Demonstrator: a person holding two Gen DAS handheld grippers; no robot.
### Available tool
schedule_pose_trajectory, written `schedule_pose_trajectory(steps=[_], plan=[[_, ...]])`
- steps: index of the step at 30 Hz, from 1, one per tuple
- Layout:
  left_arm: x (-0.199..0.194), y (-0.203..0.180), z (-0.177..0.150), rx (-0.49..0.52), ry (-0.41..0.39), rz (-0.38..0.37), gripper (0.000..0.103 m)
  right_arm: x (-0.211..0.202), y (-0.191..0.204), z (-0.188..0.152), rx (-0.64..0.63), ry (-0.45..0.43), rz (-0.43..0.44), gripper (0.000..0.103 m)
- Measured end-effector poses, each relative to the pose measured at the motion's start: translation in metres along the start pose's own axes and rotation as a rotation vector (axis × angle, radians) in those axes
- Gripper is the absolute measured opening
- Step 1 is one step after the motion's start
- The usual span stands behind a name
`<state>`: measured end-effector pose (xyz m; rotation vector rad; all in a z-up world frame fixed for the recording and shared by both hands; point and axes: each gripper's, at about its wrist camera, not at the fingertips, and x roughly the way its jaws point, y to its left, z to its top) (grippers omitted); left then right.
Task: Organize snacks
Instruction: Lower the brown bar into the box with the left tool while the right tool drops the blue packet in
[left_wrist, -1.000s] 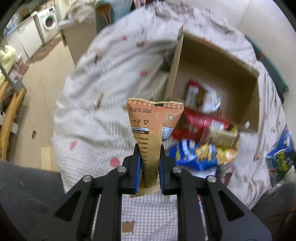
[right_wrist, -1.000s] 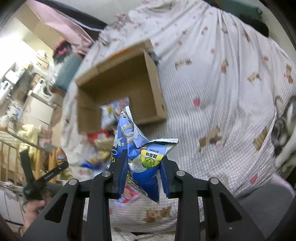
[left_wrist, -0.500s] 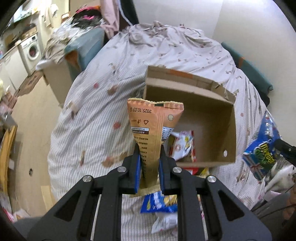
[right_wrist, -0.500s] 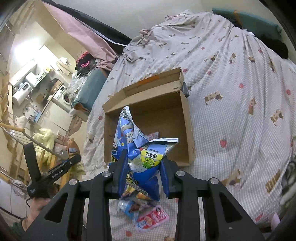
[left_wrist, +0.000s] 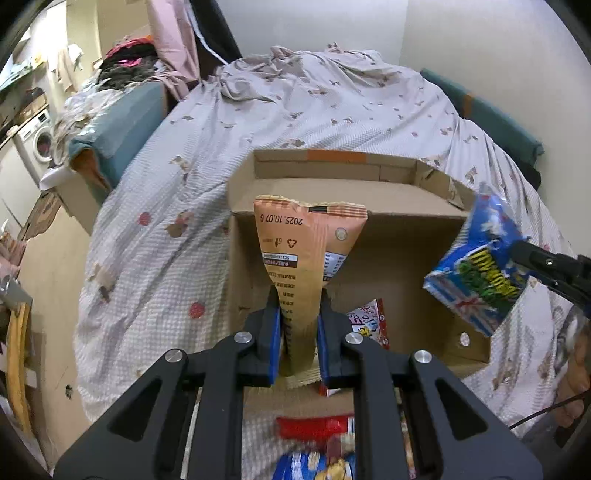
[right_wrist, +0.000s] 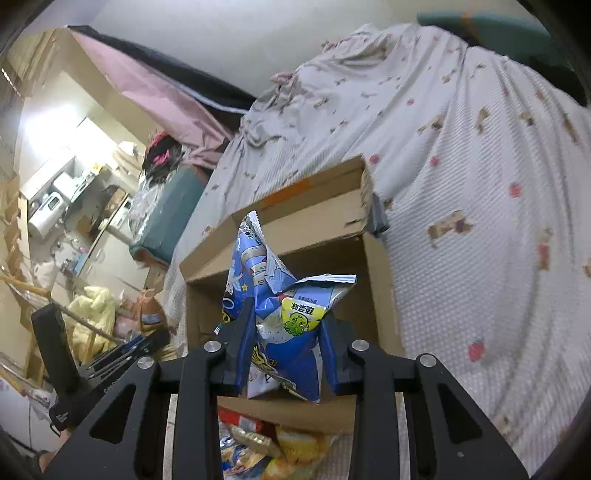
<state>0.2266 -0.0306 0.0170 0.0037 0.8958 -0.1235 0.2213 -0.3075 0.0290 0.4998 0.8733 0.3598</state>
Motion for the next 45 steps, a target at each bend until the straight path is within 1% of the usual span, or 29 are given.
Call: schedule_pose_trajectory(steps=[3,6,7,10,15,17,19,20,22,31,35,36,37,39,40,41,42,43,44,45], plan=[[0.021,-0.005,-0.012,0.019,0.014,-0.011,0.013,0.023,-0.004,-0.009,-0.048,0.031,-0.013,0.033],[0.035,-0.007,-0.022,0.035,0.028,0.017,0.014,0.039,-0.010,-0.017,-0.071,0.091,-0.040,0.033],[0.038,-0.006,-0.024,0.030,0.037,0.014,0.014,0.044,-0.012,-0.019,-0.077,0.118,-0.046,0.033],[0.046,-0.002,-0.024,-0.009,0.057,0.024,0.014,0.050,-0.013,-0.022,-0.102,0.155,-0.052,0.033],[0.051,0.005,-0.025,-0.053,0.075,0.015,0.014,0.060,-0.009,-0.023,-0.140,0.167,-0.063,0.033],[0.051,0.004,-0.026,-0.047,0.077,0.019,0.014,0.065,-0.007,-0.024,-0.153,0.166,-0.060,0.034],[0.052,0.002,-0.027,-0.041,0.087,-0.007,0.014,0.071,-0.005,-0.025,-0.168,0.168,-0.053,0.034],[0.052,0.002,-0.028,-0.039,0.090,-0.007,0.014,0.073,-0.004,-0.025,-0.180,0.171,-0.055,0.034],[0.052,0.001,-0.027,-0.036,0.083,0.016,0.015,0.075,0.000,-0.026,-0.206,0.166,-0.060,0.035],[0.052,0.001,-0.026,-0.031,0.079,0.020,0.017,0.077,0.014,-0.029,-0.255,0.154,-0.052,0.036],[0.050,-0.001,-0.026,-0.030,0.071,0.015,0.017,0.077,0.012,-0.028,-0.247,0.153,-0.049,0.037],[0.049,-0.003,-0.026,-0.025,0.069,0.012,0.017,0.077,0.011,-0.028,-0.240,0.150,-0.053,0.040],[0.047,-0.004,-0.026,-0.020,0.063,0.011,0.018,0.076,0.010,-0.027,-0.236,0.146,-0.061,0.051],[0.045,-0.006,-0.026,-0.011,0.055,0.006,0.018,0.073,0.009,-0.026,-0.228,0.125,-0.062,0.065],[0.043,-0.007,-0.026,-0.006,0.051,0.005,0.018,0.071,0.008,-0.025,-0.228,0.113,-0.060,0.066],[0.041,-0.008,-0.026,-0.003,0.045,0.004,0.027,0.069,0.010,-0.024,-0.233,0.100,-0.056,0.066],[0.040,-0.008,-0.026,-0.003,0.042,0.005,0.035,0.067,0.010,-0.024,-0.237,0.093,-0.051,0.069],[0.037,-0.008,-0.025,-0.006,0.034,0.006,0.056,0.064,0.012,-0.023,-0.246,0.079,-0.042,0.074],[0.034,-0.008,-0.025,-0.011,0.021,0.008,0.070,0.063,0.012,-0.023,-0.252,0.070,-0.039,0.077],[0.031,-0.007,-0.025,-0.015,0.006,0.010,0.073,0.061,0.014,-0.023,-0.262,0.058,-0.037,0.080]])
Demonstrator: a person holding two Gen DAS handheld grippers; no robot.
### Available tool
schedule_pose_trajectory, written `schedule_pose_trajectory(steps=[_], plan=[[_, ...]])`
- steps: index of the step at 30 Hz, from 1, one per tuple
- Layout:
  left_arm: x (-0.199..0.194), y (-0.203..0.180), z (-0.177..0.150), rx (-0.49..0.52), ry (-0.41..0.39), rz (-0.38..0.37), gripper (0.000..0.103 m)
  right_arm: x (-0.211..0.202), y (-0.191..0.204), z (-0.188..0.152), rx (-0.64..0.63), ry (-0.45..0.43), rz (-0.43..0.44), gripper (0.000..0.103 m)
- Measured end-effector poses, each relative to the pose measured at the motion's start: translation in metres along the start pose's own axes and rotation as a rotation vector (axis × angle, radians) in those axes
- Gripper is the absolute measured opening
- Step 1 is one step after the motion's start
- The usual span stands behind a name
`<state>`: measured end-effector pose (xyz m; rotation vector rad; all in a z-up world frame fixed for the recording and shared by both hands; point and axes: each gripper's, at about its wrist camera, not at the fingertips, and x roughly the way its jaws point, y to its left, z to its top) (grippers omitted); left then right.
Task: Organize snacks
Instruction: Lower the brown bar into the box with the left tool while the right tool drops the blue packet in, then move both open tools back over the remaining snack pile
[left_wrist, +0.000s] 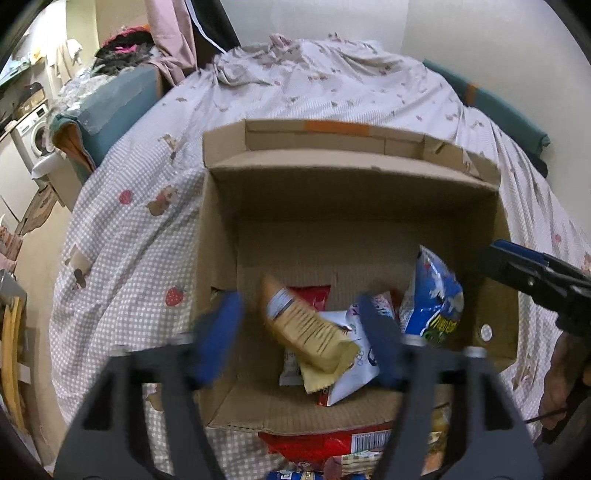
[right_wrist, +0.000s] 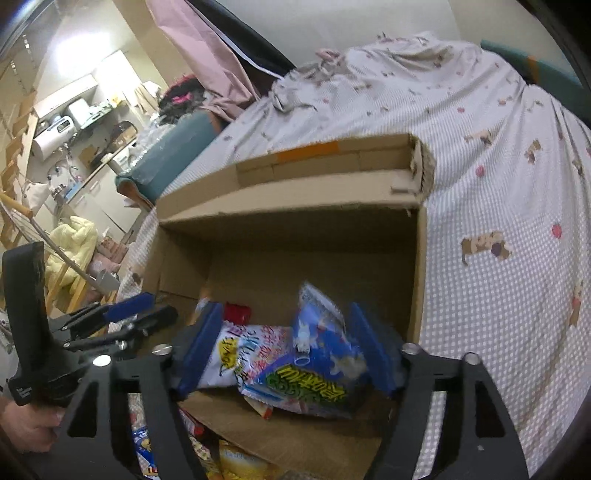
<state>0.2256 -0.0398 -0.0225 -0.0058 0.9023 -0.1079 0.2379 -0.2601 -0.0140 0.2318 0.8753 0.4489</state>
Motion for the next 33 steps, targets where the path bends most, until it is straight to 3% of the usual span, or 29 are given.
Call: schedule_pose_trajectory(steps=[7,18,30,33], plan=[[-0.012,0.000,-0.002,0.008,-0.026,0.004,0.074,-0.012,0.002,-0.002,-0.006,-0.027,-0.017,0.088],[-0.039,0.016,-0.008,-0.033,-0.041,0.025,0.074,-0.028,0.015,-0.016,-0.024,-0.024,-0.042,0.088],[-0.078,0.023,-0.033,-0.037,-0.077,0.070,0.074,-0.056,0.021,-0.052,0.012,0.004,-0.051,0.088],[-0.085,0.032,-0.039,-0.085,-0.080,0.010,0.074,-0.062,0.022,-0.058,0.028,0.010,-0.037,0.088]])
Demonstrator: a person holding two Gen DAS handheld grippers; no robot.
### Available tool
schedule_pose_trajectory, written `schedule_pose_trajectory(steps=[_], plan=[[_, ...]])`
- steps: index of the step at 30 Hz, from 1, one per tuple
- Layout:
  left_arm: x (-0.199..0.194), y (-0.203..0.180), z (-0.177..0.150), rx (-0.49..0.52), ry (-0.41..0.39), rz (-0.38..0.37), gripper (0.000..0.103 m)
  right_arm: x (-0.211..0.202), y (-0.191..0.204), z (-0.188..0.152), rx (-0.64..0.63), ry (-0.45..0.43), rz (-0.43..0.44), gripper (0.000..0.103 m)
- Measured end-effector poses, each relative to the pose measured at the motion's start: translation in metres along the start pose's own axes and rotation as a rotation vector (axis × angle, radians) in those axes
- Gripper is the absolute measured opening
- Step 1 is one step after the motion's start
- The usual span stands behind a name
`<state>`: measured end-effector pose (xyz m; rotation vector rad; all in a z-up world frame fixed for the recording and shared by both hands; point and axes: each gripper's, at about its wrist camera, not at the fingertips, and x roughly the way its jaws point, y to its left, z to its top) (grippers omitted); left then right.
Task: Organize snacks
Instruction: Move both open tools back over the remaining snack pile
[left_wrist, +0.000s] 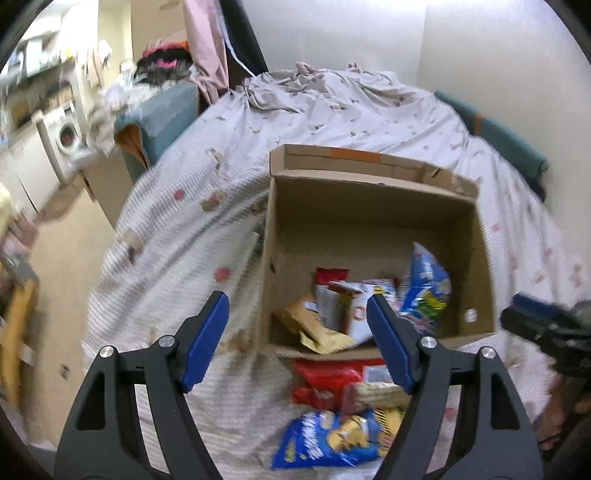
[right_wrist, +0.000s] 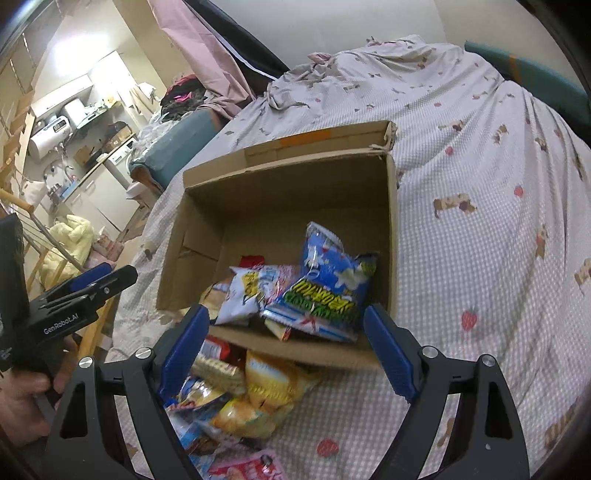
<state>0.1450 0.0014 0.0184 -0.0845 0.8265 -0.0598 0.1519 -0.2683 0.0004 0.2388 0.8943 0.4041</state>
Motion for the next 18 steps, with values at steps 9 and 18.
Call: schedule_pose_trajectory(steps=[9,18], plan=[[-0.010,0.013,-0.021,-0.057,0.050,0.021,0.093,-0.015,0.000,-0.021,0.050,0.025,0.022,0.088],[-0.004,0.020,-0.045,-0.065,0.167,0.115,0.093,-0.023,-0.007,-0.037,0.136,0.049,0.044,0.088]])
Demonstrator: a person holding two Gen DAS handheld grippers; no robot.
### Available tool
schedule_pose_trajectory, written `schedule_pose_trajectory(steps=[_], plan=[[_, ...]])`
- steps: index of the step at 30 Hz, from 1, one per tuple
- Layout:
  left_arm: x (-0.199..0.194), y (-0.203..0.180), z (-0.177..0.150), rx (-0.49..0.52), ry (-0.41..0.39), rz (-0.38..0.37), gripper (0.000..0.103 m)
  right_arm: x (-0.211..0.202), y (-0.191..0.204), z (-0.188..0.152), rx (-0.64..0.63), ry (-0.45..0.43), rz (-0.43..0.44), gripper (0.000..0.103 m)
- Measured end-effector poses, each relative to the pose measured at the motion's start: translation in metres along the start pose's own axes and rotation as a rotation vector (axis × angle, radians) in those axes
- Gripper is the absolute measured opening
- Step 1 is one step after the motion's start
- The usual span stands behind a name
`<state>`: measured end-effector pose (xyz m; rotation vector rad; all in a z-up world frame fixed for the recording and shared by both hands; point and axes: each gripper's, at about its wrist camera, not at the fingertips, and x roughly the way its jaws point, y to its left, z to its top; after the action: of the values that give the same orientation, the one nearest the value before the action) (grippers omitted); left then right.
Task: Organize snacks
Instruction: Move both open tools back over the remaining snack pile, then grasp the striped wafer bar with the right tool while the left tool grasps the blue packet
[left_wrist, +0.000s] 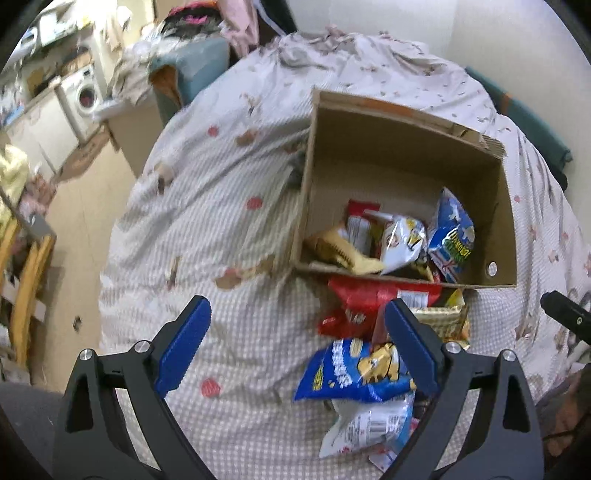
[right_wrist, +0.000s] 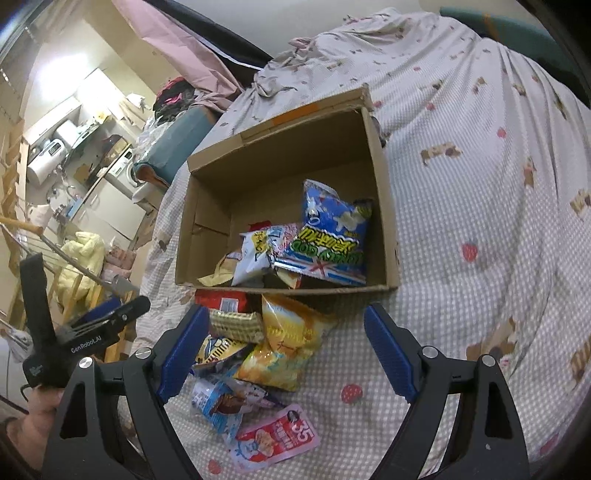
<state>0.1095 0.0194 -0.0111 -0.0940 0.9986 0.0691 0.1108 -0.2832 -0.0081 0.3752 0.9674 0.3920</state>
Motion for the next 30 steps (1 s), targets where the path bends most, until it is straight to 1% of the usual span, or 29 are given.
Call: schedule_pose_trajectory(steps=[3,5,7,9,10,12,13,14,15,16,17,18,19,21,22,23,25,27,29,30], plan=[[0.007,0.011,-0.003,-0.062,0.032,0.026,0.093,0.005,-0.003,-0.001,0.021,0.022,0.010,0.088],[0.011,0.017,-0.002,-0.101,0.055,0.020,0.093,0.013,-0.007,-0.003,0.052,0.057,0.034,0.088],[0.014,0.021,-0.002,-0.128,0.072,0.008,0.093,0.027,-0.010,-0.007,0.095,0.126,0.072,0.088],[0.017,0.021,-0.001,-0.141,0.086,-0.001,0.093,0.038,-0.009,-0.010,0.118,0.176,0.070,0.088],[0.018,0.022,-0.001,-0.142,0.090,-0.001,0.093,0.043,-0.005,-0.011,0.117,0.197,0.056,0.088],[0.020,0.023,0.001,-0.153,0.100,0.004,0.093,0.049,0.009,-0.010,0.083,0.221,0.052,0.088],[0.020,0.024,0.002,-0.165,0.104,0.003,0.093,0.053,0.020,-0.009,0.058,0.236,0.054,0.088],[0.020,0.028,0.002,-0.186,0.112,-0.006,0.093,0.057,0.030,-0.007,0.029,0.242,0.037,0.088],[0.020,0.031,0.003,-0.200,0.116,-0.011,0.093,0.060,0.043,-0.006,-0.025,0.244,-0.005,0.088],[0.019,0.034,0.003,-0.216,0.120,-0.015,0.093,0.065,0.062,-0.004,-0.119,0.247,-0.060,0.088],[0.018,0.037,0.004,-0.232,0.121,-0.017,0.093,0.072,0.081,-0.004,-0.222,0.262,-0.097,0.088],[0.017,0.041,0.005,-0.246,0.119,-0.021,0.093,0.078,0.092,-0.004,-0.285,0.277,-0.118,0.088],[0.016,0.042,0.006,-0.251,0.118,-0.024,0.093,0.088,0.109,-0.006,-0.402,0.301,-0.158,0.088],[0.012,0.046,0.007,-0.261,0.113,-0.034,0.093,0.104,0.128,-0.011,-0.553,0.335,-0.212,0.087],[0.011,0.048,0.007,-0.264,0.112,-0.039,0.093,0.110,0.131,-0.013,-0.597,0.359,-0.216,0.084],[0.010,0.049,0.008,-0.267,0.112,-0.043,0.093,0.119,0.135,-0.015,-0.632,0.393,-0.217,0.081],[0.007,0.052,0.008,-0.274,0.111,-0.052,0.093,0.135,0.136,-0.018,-0.670,0.459,-0.229,0.071],[0.006,0.054,0.010,-0.278,0.113,-0.062,0.093,0.147,0.134,-0.022,-0.698,0.497,-0.252,0.069],[0.006,0.055,0.011,-0.282,0.115,-0.065,0.093,0.154,0.129,-0.024,-0.700,0.527,-0.252,0.068],[0.007,0.055,0.011,-0.282,0.117,-0.066,0.093,0.155,0.128,-0.025,-0.698,0.532,-0.246,0.063]])
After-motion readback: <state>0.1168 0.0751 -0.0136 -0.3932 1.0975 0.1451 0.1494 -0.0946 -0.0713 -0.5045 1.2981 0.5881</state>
